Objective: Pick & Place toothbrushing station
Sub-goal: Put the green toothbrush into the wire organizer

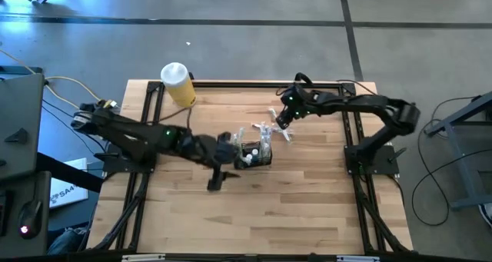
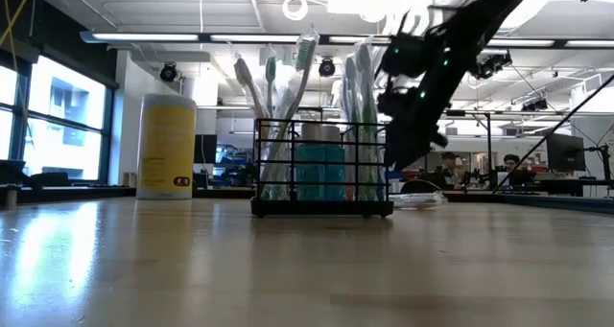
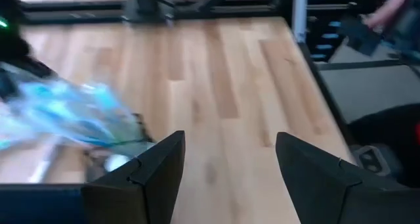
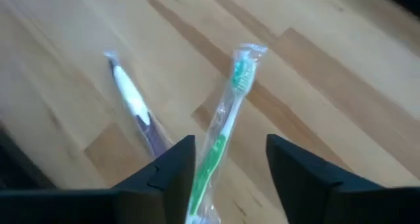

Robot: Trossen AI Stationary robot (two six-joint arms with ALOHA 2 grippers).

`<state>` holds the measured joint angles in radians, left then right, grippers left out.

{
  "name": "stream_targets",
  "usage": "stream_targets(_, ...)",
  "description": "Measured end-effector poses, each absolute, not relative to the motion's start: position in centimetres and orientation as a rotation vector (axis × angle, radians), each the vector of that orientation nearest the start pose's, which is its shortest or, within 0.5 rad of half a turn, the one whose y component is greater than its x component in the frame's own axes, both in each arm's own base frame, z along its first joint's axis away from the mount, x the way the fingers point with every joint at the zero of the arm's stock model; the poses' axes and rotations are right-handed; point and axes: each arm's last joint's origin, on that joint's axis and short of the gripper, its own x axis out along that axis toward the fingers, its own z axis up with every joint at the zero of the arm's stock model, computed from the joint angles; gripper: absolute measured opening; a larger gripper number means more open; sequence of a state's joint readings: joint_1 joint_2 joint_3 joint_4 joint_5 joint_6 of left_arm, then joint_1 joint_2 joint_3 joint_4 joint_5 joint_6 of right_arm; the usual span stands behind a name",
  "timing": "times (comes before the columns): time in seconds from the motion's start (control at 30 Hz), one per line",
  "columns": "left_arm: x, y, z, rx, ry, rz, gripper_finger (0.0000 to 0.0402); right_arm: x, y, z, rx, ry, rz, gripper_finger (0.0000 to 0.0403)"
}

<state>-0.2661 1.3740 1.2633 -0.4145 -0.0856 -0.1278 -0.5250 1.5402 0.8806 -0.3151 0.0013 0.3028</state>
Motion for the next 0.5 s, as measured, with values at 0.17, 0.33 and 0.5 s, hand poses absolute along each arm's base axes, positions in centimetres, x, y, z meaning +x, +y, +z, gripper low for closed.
stream_targets(0.17,29.6,-5.8,34.4,-0.002,0.554,-0.09,0.0234,26.6,-16.4,17.0,0.525,0.91,-0.614,0.0224)
stream_targets(0.33,29.8,-5.2,33.6,-0.029,0.614,-0.065,0.0234,27.3,-16.8,16.2,0.513,0.927,-0.598,0.0247)
stream_targets(0.5,29.8,-5.3,33.8,-0.083,0.599,-0.067,0.0234,27.6,-16.7,15.4,0.488,0.952,-0.583,0.0247)
